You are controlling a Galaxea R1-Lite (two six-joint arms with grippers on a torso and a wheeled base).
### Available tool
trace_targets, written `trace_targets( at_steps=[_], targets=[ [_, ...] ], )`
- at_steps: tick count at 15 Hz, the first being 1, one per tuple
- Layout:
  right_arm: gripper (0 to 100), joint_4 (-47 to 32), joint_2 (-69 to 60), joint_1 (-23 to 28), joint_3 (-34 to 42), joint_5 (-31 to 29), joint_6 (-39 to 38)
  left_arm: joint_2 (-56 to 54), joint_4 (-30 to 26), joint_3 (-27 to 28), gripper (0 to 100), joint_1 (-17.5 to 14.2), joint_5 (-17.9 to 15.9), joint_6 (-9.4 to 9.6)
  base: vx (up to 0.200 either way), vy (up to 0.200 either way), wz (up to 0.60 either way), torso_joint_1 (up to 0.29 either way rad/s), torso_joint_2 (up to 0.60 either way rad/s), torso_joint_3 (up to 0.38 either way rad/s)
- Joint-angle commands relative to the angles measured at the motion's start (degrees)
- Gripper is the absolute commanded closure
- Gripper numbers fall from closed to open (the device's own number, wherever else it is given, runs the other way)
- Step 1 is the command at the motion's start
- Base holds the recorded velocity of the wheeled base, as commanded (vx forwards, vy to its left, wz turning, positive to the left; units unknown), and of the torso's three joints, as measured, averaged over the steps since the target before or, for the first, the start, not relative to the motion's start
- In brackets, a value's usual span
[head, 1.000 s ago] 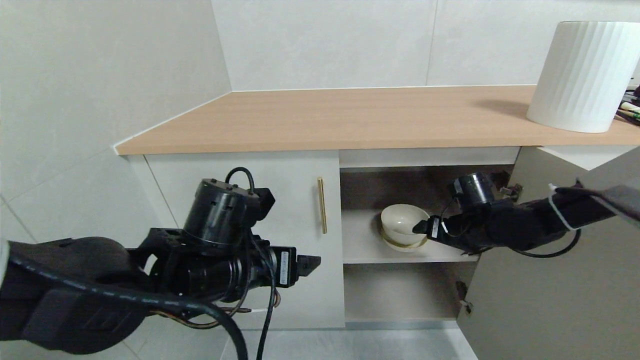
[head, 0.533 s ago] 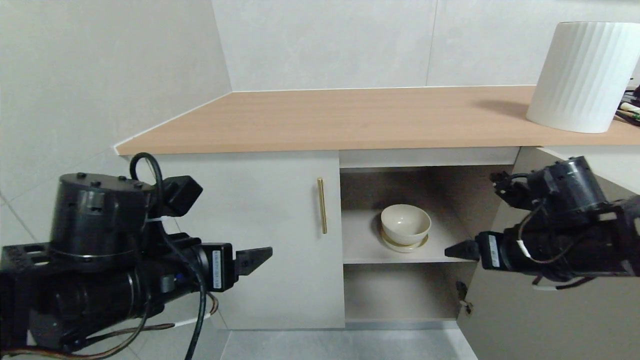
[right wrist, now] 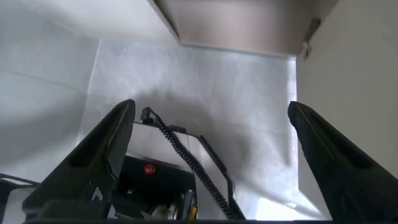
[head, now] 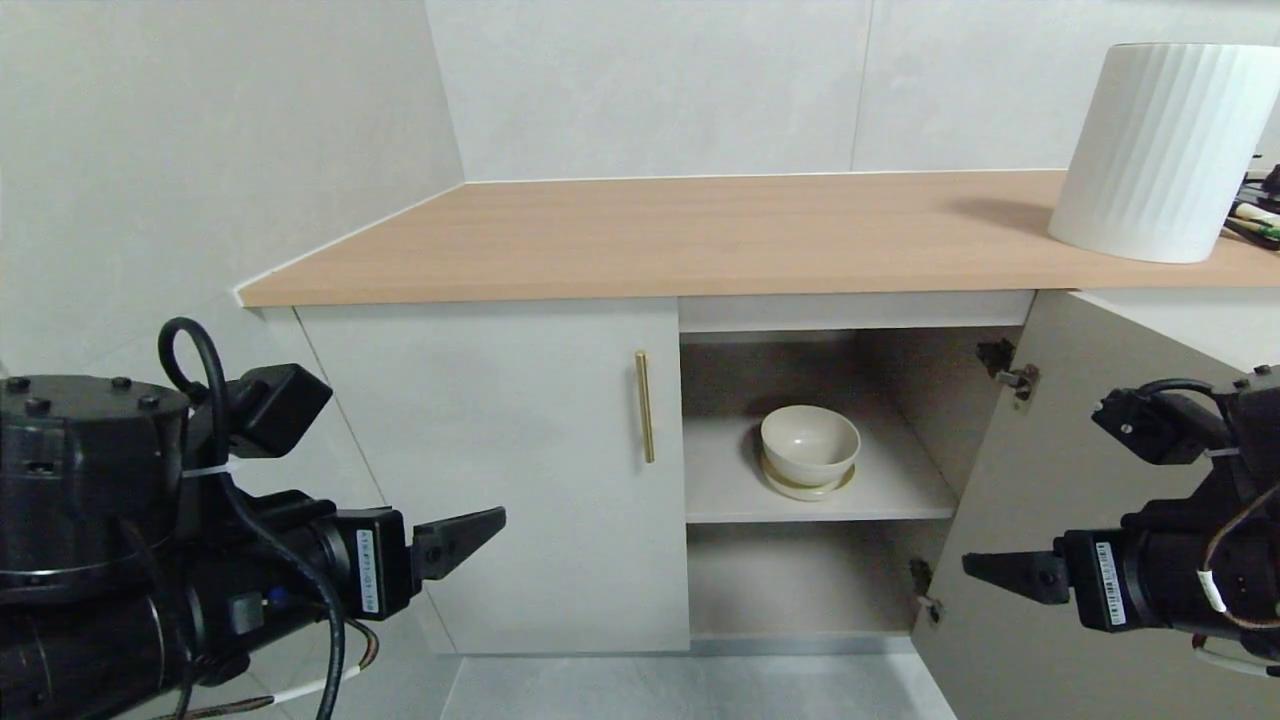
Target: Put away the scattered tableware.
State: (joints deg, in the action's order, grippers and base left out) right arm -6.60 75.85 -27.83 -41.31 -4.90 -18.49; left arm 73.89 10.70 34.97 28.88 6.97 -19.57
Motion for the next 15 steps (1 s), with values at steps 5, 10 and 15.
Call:
trace_targets(
  at_steps=[5, 10, 15],
  targets=[
    [0, 0.1, 1.4, -0.7, 0.7, -1.7, -0.1, 0.2, 0.1, -0.6, 0, 0.0, 0.0, -0.03, -0.2, 0.0, 0.0, 0.001, 0.01, 0.002],
    [0, 0.0, 1.3, -0.7, 0.9, -1.7, -0.1, 0.2, 0.1, -0.7, 0, 0.0, 0.0, -0.03, -0.2, 0.0, 0.0, 0.003, 0.0, 0.001],
    [0, 0.1, 1.2, -0.7, 1.4, -1.8, -0.1, 0.4, 0.1, -0.8, 0, 0.0, -0.1, -0.03, -0.2, 0.0, 0.0, 0.001, 0.0, 0.001]
  ],
)
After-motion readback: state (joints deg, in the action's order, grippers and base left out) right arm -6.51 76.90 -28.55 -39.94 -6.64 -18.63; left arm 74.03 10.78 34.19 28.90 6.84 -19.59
